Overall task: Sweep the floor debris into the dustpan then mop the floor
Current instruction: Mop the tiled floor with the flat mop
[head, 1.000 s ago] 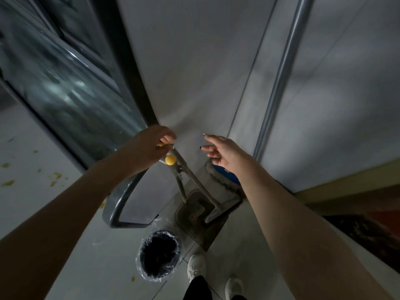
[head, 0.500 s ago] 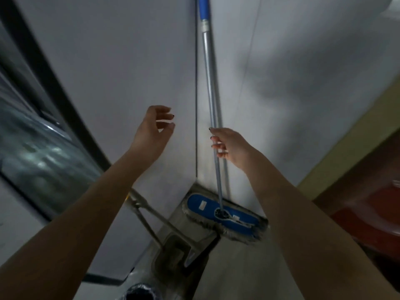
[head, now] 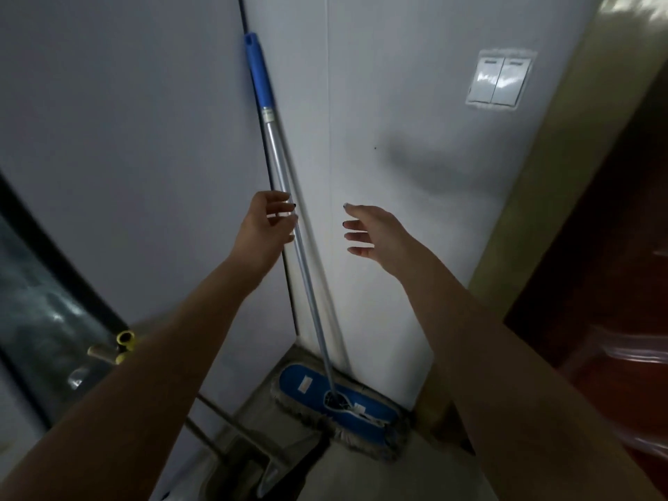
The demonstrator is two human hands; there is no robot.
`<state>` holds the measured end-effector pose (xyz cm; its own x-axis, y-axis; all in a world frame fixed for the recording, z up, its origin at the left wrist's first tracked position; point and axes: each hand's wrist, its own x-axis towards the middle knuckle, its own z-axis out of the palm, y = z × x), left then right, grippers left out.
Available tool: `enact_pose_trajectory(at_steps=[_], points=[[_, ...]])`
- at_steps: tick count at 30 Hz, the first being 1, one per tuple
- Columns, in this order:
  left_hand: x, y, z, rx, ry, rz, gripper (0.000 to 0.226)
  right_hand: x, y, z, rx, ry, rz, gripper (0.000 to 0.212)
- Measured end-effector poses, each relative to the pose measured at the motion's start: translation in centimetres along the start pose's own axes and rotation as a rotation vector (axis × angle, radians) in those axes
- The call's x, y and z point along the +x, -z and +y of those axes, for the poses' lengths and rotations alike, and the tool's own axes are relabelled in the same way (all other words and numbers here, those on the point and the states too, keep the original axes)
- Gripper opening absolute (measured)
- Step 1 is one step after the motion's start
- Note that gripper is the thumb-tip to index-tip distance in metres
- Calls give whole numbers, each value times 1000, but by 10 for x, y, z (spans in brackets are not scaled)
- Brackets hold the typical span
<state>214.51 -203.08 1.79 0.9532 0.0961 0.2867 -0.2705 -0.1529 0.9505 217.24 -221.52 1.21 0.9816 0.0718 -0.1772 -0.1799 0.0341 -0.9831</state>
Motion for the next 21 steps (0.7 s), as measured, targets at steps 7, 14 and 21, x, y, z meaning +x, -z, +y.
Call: enact_pose_trajectory(at_steps=[7, 14, 21], points=[[41, -7, 10, 29, 2, 93, 21, 35, 20, -22, -13, 42, -20, 13], [114, -9, -26, 16, 30, 169, 18, 121, 8, -33, -47, 43, -61, 13], [219, 5, -88, 12, 134, 247, 20, 246, -36, -42, -117, 14, -126, 10]])
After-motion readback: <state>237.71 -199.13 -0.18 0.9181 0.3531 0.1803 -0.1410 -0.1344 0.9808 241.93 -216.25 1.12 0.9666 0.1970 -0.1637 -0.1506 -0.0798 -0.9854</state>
